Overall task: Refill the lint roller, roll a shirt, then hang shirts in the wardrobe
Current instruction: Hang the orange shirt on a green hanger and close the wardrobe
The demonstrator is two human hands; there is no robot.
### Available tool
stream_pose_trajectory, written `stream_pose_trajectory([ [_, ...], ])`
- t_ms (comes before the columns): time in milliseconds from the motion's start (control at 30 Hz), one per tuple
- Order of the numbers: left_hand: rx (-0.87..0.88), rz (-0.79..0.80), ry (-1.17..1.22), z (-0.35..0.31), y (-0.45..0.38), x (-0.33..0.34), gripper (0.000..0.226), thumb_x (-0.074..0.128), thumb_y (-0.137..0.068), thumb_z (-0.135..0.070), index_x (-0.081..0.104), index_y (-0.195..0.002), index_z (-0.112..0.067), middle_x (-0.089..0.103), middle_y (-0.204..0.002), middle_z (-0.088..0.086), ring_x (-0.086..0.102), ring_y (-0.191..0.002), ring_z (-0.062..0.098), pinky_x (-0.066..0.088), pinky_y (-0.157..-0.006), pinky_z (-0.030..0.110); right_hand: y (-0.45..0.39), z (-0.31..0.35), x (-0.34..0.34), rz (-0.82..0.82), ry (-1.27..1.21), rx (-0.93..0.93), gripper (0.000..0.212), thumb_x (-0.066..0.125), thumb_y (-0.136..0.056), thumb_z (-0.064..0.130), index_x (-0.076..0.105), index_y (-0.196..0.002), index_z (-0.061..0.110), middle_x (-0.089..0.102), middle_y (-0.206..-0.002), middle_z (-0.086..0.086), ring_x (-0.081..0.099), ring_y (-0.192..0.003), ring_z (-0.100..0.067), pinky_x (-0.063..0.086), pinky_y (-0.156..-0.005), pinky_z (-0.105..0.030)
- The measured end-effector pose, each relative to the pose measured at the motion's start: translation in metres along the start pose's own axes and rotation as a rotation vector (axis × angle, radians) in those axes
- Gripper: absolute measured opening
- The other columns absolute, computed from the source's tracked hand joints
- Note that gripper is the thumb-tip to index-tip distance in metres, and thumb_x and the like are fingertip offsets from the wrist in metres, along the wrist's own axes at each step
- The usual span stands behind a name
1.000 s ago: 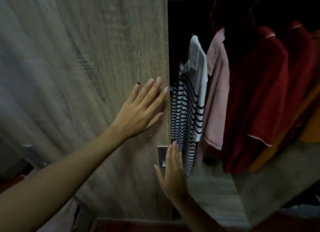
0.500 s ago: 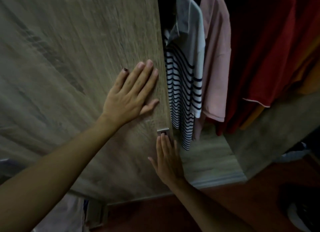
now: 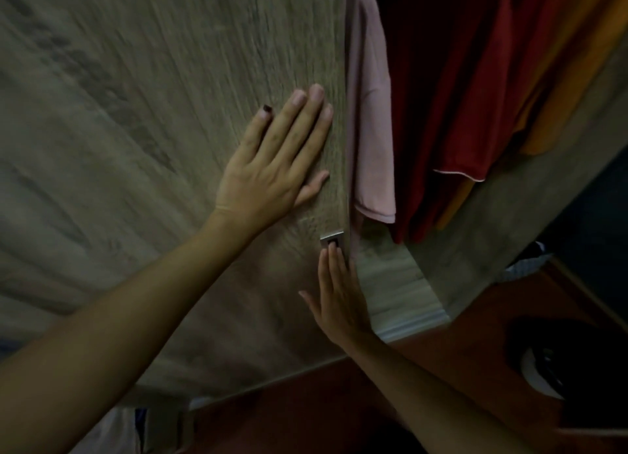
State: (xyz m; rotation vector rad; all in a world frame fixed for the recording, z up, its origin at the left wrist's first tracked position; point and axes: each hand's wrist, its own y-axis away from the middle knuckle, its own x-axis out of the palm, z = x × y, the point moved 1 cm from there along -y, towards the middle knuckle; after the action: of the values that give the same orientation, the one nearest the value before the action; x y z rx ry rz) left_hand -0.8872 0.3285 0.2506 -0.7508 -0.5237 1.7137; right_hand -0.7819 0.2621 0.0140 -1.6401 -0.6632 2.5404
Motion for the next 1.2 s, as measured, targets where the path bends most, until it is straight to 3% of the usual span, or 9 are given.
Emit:
stream_pose_trajectory([
  [100, 0.016, -0.005, 0.019, -0.025, -0.026, 0.003, 0.067, 0.033, -0.097, -0.053, 0.030, -0.148, -0.009, 0.038, -0.151, 0.008, 0.030, -0.139, 0.021, 0.013, -0.116, 0.039, 0.001, -0.023, -0.010, -0.006, -0.085, 0.085, 0.081, 0.038, -0.096, 0.055, 0.006, -0.152, 0.005, 0.004, -0.159, -0.013, 0.010, -0.148, -0.026, 0.028, -0.116, -0.048],
  [433, 0.073, -0.008, 0.098, -0.122, -0.133, 0.015, 0.063, 0.019, -0.102, -0.048, 0.020, -0.151, -0.008, 0.029, -0.156, 0.005, 0.027, -0.143, 0.017, 0.018, -0.116, 0.036, -0.010, -0.119, -0.061, -0.117, -0.278, 0.351, 0.081, 0.023, -0.092, 0.068, -0.029, -0.145, 0.034, -0.023, -0.158, 0.011, -0.009, -0.146, -0.007, 0.023, -0.118, -0.046],
  [533, 0.074, -0.011, 0.129, -0.153, -0.166, 0.020, 0.063, 0.017, -0.102, -0.047, 0.018, -0.151, -0.007, 0.026, -0.157, 0.006, 0.024, -0.144, 0.018, 0.016, -0.117, 0.035, -0.013, -0.159, -0.076, -0.106, -0.243, 0.396, 0.088, 0.026, -0.089, 0.072, -0.028, -0.146, 0.031, -0.022, -0.158, 0.008, -0.006, -0.147, -0.011, 0.021, -0.119, -0.045],
  [733, 0.071, -0.012, 0.156, -0.209, -0.224, 0.028, 0.064, 0.017, -0.102, -0.045, 0.015, -0.151, -0.005, 0.021, -0.158, 0.010, 0.020, -0.146, 0.021, 0.002, -0.118, 0.038, -0.017, -0.238, -0.103, -0.094, -0.189, 0.390, 0.103, 0.033, -0.083, 0.078, -0.032, -0.144, 0.026, -0.029, -0.155, 0.007, -0.019, -0.145, -0.007, 0.006, -0.121, -0.037],
  [900, 0.074, -0.023, 0.171, -0.246, -0.261, 0.034, 0.064, 0.018, -0.102, -0.044, 0.015, -0.151, -0.004, 0.022, -0.158, 0.010, 0.021, -0.145, 0.021, 0.007, -0.118, 0.037, -0.020, -0.291, -0.119, -0.055, -0.145, 0.395, 0.113, 0.039, -0.078, 0.081, -0.034, -0.143, 0.024, -0.030, -0.155, 0.006, -0.016, -0.146, -0.009, 0.003, -0.121, -0.036],
  [1100, 0.059, -0.023, 0.184, -0.280, -0.295, 0.040, 0.064, 0.018, -0.102, -0.045, 0.014, -0.151, -0.003, 0.021, -0.158, 0.011, 0.020, -0.146, 0.022, 0.002, -0.118, 0.039, -0.021, -0.336, -0.131, -0.074, -0.090, 0.412, 0.118, 0.045, -0.075, 0.080, -0.038, -0.141, 0.027, -0.022, -0.157, 0.001, -0.008, -0.147, -0.014, 0.006, -0.120, -0.034],
  [1200, 0.075, -0.035, 0.183, -0.294, -0.311, 0.042, 0.064, 0.018, -0.102, -0.045, 0.016, -0.151, -0.004, 0.023, -0.157, 0.011, 0.021, -0.145, 0.021, 0.010, -0.119, 0.037, -0.024, -0.353, -0.137, -0.096, -0.102, 0.420, 0.119, 0.049, -0.075, 0.077, -0.035, -0.143, 0.027, -0.021, -0.158, 0.002, -0.006, -0.146, -0.014, 0.014, -0.119, -0.037],
])
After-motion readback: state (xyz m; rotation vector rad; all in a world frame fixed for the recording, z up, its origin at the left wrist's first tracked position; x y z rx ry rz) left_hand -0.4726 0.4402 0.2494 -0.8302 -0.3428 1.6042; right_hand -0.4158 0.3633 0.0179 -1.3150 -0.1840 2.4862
